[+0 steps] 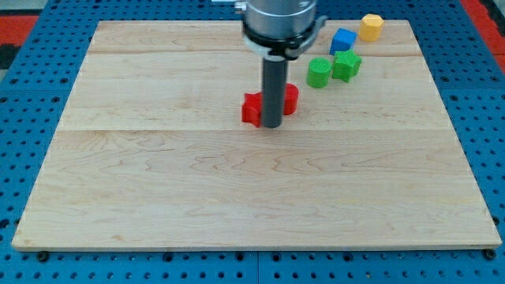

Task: Place the red blocks diagonal to each other

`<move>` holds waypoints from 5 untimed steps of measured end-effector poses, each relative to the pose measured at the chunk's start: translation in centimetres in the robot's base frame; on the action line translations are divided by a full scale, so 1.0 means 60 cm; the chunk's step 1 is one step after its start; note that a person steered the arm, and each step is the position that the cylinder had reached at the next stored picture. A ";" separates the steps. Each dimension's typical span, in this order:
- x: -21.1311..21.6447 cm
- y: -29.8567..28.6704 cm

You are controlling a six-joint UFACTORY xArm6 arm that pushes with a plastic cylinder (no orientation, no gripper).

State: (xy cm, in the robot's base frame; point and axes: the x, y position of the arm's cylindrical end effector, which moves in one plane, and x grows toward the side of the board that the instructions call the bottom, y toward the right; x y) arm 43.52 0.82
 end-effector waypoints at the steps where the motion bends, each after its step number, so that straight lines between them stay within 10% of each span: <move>1: 0.014 -0.064; 5: -0.055 -0.251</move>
State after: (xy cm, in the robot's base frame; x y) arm 40.24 -14.22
